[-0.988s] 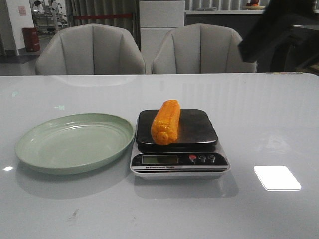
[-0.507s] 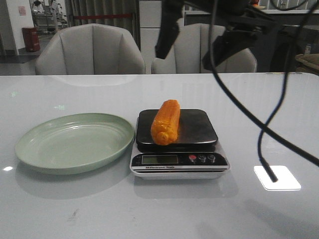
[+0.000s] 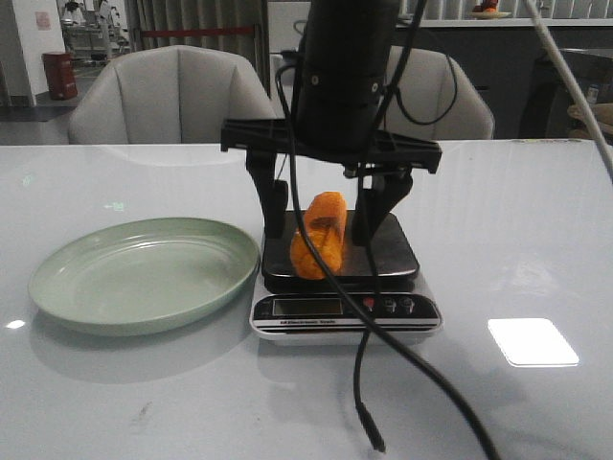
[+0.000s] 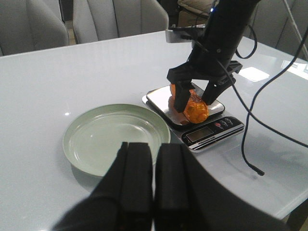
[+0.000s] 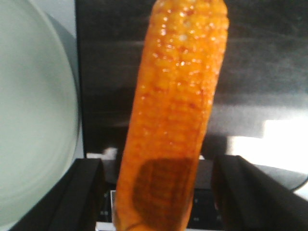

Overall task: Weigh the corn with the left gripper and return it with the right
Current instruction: 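Lower the right gripper over the corn on the scale and grasp it, then lift the corn with the right gripper and carry it onto the plate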

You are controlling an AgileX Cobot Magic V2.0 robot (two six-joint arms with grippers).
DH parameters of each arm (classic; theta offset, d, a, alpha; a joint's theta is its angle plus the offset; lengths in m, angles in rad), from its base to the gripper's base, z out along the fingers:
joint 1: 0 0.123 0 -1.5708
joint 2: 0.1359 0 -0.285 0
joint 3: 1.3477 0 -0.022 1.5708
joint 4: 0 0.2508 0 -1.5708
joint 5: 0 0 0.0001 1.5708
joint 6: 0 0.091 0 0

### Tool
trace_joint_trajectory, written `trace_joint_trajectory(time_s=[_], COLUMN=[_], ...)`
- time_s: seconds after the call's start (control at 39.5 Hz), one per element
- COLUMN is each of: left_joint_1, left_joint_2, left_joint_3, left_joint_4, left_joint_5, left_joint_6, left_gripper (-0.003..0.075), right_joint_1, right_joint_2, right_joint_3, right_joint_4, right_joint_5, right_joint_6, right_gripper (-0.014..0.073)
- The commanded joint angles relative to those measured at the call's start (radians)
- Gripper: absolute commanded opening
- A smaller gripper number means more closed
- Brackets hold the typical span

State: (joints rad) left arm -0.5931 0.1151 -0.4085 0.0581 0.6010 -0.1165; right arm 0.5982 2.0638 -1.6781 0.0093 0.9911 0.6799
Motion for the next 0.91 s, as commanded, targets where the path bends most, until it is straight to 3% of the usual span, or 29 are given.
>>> trace_joint_trajectory(time_s=[0.0, 0.08, 0.15, 0.35, 0.53, 0.68, 0.89], left_joint_1=[-0.003, -0.003, -0.003, -0.003, -0.003, -0.003, -0.003], left_joint_2=[0.011, 0.011, 0.011, 0.011, 0.011, 0.011, 0.011], left_joint_3=[-0.023, -0.023, -0.023, -0.023, -0.023, -0.023, -0.023], left_joint_4=[0.001, 0.001, 0.001, 0.001, 0.001, 0.001, 0.001], left_joint_5=[-0.08, -0.08, -0.08, -0.08, -0.08, -0.08, -0.08], left_joint_6=[-0.001, -0.001, -0.001, -0.001, -0.001, -0.001, -0.001], left_gripper=[0.0113, 0.0113, 0.0113, 0.0113, 0.0113, 0.0113, 0.0113], right_joint_1=[-0.001, -0.001, 0.002, 0.072, 0.148, 0.188, 0.21], right_joint_2=[-0.034, -0.028, -0.028, -0.029, -0.008, 0.043, 0.096], right_joint_3=[-0.04, -0.041, -0.056, -0.16, -0.174, -0.176, -0.176], right_joint_4=[-0.017, -0.009, -0.009, 0.013, 0.036, 0.041, 0.054], right_joint_5=[-0.005, -0.009, -0.008, -0.038, -0.187, -0.236, -0.324], right_joint_6=[0.024, 0.029, 0.027, -0.018, -0.018, -0.018, -0.018], right_gripper=[0.0435, 0.03, 0.0234, 0.0229, 0.0233, 0.0307, 0.0522])
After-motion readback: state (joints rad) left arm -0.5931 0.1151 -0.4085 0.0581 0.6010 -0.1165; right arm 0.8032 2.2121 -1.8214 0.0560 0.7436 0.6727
